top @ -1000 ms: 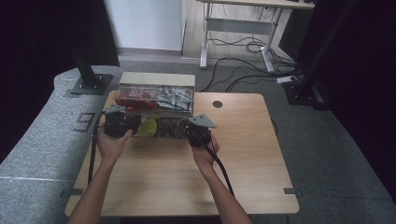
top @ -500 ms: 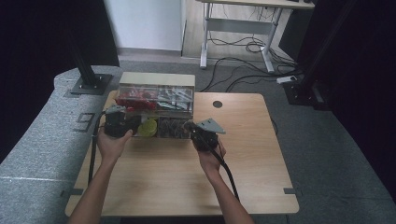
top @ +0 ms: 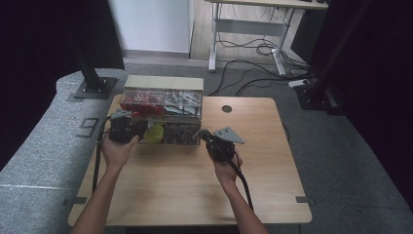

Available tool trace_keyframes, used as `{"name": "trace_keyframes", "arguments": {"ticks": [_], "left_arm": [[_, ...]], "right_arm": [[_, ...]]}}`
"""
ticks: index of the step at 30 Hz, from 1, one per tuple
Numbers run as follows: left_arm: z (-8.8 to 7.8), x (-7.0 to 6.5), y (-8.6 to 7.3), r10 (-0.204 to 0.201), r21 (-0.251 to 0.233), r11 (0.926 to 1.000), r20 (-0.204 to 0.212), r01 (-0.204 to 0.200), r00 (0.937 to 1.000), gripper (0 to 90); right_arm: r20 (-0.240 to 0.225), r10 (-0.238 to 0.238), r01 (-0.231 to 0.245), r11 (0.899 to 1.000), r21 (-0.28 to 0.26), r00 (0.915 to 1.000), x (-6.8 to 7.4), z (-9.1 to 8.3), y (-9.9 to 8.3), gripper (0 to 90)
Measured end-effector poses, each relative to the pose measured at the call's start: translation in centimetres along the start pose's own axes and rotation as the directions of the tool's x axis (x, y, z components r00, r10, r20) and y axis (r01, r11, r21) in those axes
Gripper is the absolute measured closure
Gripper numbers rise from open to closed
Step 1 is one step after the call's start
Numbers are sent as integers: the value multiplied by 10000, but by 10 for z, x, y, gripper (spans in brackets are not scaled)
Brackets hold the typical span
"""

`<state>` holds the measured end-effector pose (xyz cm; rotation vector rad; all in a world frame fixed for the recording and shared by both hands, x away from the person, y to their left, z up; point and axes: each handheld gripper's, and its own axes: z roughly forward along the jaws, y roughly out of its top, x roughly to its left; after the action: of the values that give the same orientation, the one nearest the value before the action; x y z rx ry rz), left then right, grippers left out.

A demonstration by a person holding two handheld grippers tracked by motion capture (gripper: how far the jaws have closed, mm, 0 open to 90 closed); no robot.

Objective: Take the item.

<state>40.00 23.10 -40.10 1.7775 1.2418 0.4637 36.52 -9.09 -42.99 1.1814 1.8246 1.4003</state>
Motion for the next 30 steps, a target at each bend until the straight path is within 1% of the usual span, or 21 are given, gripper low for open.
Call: {"name": "trace_keyframes", "arguments": {"ticks": [14,17,23,30], "left_arm": [[1,-1,0,18,-7,10000,-11,-18,10000,900],[1,-1,0,16,-2,10000,-10,-16,10000,900],[1,-2,0,18,12,10000,-27,-18,10000,900],[1,-1,0,8,12,10000,-14,-8,10000,900]], "right_arm": [[-49,99,-100,9998,-166,9999,-9,-15,-4,890],[-92,105,-108,9996,-274,9999,-10,-20,-4,890],[-118,150,-153,9995,-290,9998,-13,-26,-9,890],[-108,230,-233,9992,-321,9997,-20,-34,-12,890]]}}
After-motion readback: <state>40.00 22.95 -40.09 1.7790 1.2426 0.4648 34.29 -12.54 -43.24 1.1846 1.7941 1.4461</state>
